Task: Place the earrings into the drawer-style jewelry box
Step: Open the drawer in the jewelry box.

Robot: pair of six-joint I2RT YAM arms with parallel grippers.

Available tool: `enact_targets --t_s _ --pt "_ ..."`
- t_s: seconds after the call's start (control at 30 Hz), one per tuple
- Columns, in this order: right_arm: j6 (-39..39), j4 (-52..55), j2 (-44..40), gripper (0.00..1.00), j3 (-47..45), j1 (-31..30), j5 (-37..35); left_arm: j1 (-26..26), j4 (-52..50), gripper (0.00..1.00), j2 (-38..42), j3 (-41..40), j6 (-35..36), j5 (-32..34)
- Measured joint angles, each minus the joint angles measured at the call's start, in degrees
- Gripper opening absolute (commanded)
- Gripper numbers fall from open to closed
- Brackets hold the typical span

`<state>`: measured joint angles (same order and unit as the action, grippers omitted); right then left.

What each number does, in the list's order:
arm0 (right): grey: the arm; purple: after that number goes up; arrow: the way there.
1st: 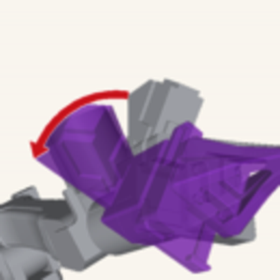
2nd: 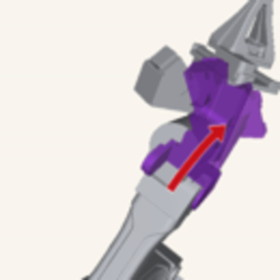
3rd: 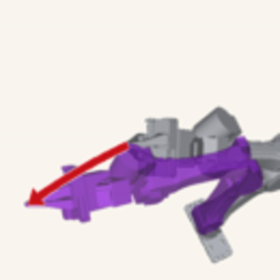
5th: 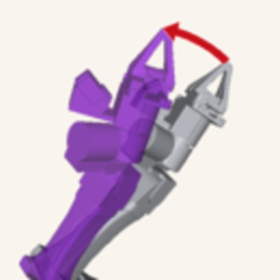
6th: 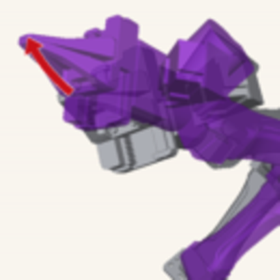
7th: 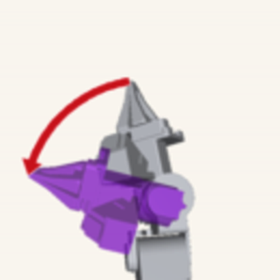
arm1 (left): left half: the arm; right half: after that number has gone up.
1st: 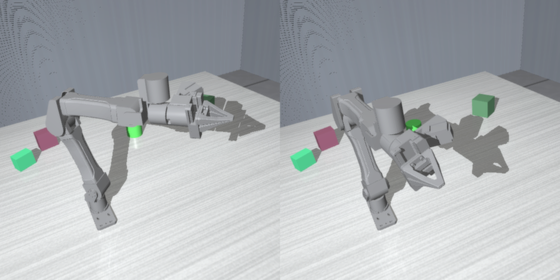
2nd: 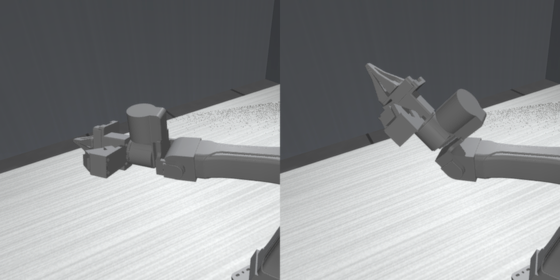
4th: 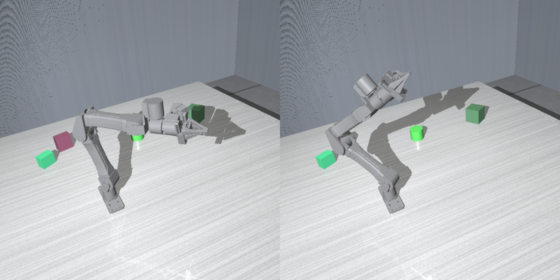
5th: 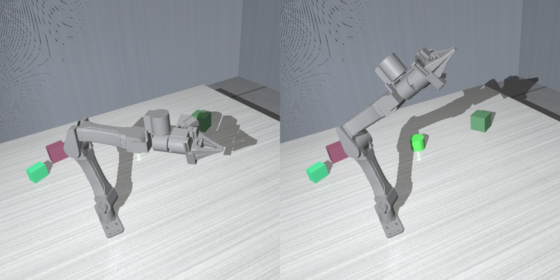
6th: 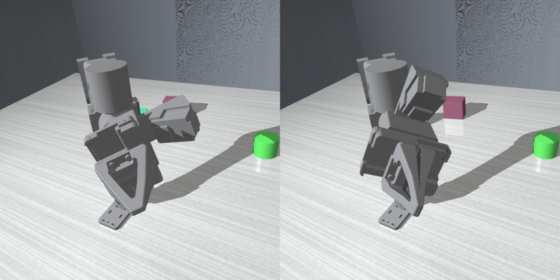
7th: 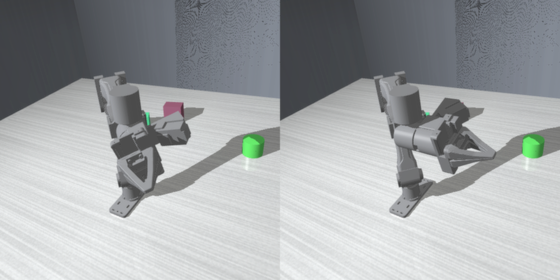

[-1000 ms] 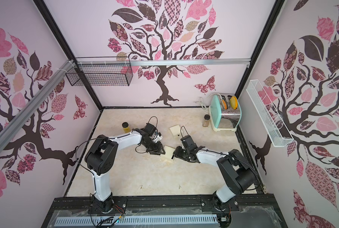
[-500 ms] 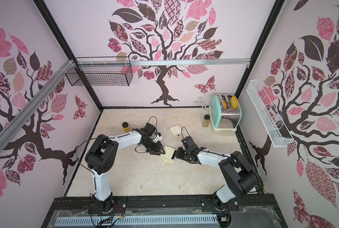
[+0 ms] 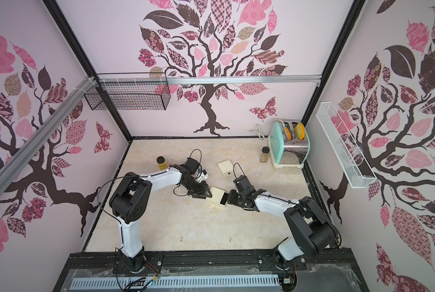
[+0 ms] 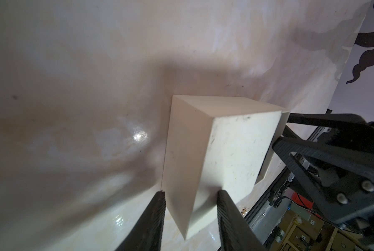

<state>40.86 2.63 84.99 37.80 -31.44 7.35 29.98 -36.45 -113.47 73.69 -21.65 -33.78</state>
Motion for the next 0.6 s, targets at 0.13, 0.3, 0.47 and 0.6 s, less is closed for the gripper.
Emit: enact_targets --t_s 0.13,0.3,0.47,0.6 --pt "-0.2 0.2 -0.7 0.46 -0.5 0.0 -0.4 0.0 0.0 0.41 0.0 0.0 0.0 0.0" --pt "-0.4 1.3 -2.3 0.45 -1.5 0.3 -1.6 0.0 0.0 0.41 0.0 0.0 -0.1 0.0" --pt "-0.4 1.9 -2.8 0.44 -1.9 0.5 -1.8 0.0 0.0 0.41 0.0 0.0 -0.3 0.0" --pt "-0.7 2.4 -3.0 0.44 -1.9 0.5 -1.9 0.0 0.0 0.41 0.0 0.0 -0.4 0.0"
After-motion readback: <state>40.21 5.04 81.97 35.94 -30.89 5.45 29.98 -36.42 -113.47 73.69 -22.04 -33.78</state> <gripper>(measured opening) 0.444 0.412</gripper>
